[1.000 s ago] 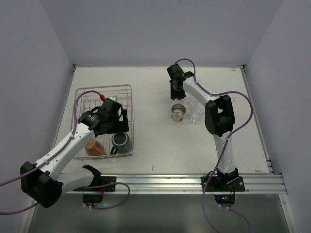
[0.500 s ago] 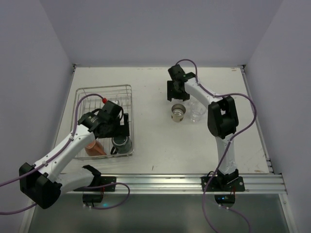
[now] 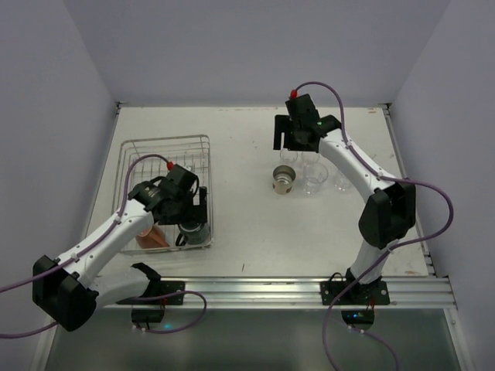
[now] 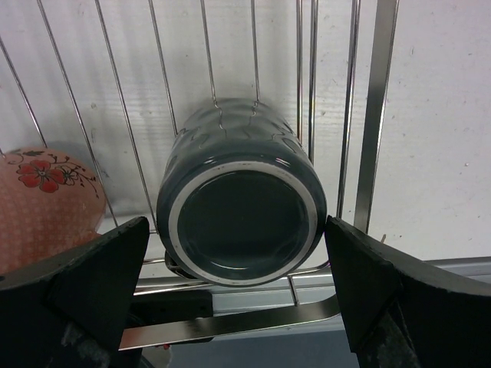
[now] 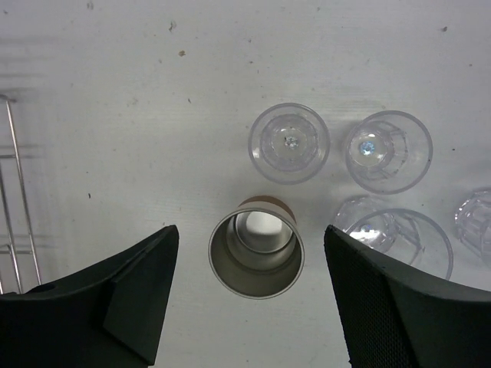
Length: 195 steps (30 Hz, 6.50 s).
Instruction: Unload the cups from the dish rack
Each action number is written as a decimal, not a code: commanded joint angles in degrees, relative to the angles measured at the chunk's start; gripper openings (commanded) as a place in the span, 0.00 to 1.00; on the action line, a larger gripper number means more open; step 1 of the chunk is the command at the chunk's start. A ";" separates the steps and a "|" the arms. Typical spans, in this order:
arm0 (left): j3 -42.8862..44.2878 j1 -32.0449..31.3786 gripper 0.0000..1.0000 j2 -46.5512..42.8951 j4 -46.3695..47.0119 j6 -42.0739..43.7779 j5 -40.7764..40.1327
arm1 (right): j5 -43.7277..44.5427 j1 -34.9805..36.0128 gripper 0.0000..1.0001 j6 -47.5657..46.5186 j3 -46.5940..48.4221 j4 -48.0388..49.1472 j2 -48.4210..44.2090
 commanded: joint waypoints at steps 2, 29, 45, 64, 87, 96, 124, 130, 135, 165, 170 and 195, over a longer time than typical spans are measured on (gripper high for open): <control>-1.05 -1.01 1.00 1.03 -0.20 0.10 0.79 | -1.01 0.33 0.79 0.40 -2.86 3.17 -5.06; -4.21 -1.72 0.03 1.56 3.85 0.46 -2.47 | -3.12 0.33 0.80 0.57 -13.68 6.60 -12.89; 16.43 -1.72 0.00 -2.92 1.46 3.09 -5.29 | -6.63 0.33 0.79 1.37 -12.09 6.15 -15.96; 21.55 -0.75 0.00 -3.98 39.77 -8.92 13.79 | -47.84 -1.69 0.69 10.24 -32.71 43.92 -30.36; -0.61 4.52 0.00 0.50 97.88 -50.52 35.24 | -71.31 -8.81 0.61 36.78 -52.18 110.30 -31.54; -2.28 4.44 0.00 2.44 103.16 -52.98 35.33 | -70.88 -8.73 0.58 41.70 -49.19 115.76 -27.40; -2.89 3.47 0.00 7.36 108.61 -56.23 36.03 | -67.19 -2.14 0.45 35.64 -38.73 107.06 -20.98; -2.89 3.29 0.00 7.53 109.05 -56.67 36.29 | -67.01 -1.17 0.43 35.29 -37.23 106.36 -19.04; -3.16 2.94 0.00 7.71 109.14 -57.11 36.38 | -66.75 -0.55 0.40 34.85 -36.44 105.48 -18.25; -7.73 2.76 1.00 9.12 110.56 -57.74 38.40 | -64.47 -0.38 0.00 28.53 -38.11 94.41 -25.63; -6.85 2.68 1.00 7.98 104.14 -54.04 38.23 | -64.20 -0.55 0.00 28.70 -38.81 94.40 -26.60; -16.59 2.85 1.00 -2.74 102.39 -47.10 44.56 | -62.53 -5.47 0.00 31.17 -40.31 91.35 -29.41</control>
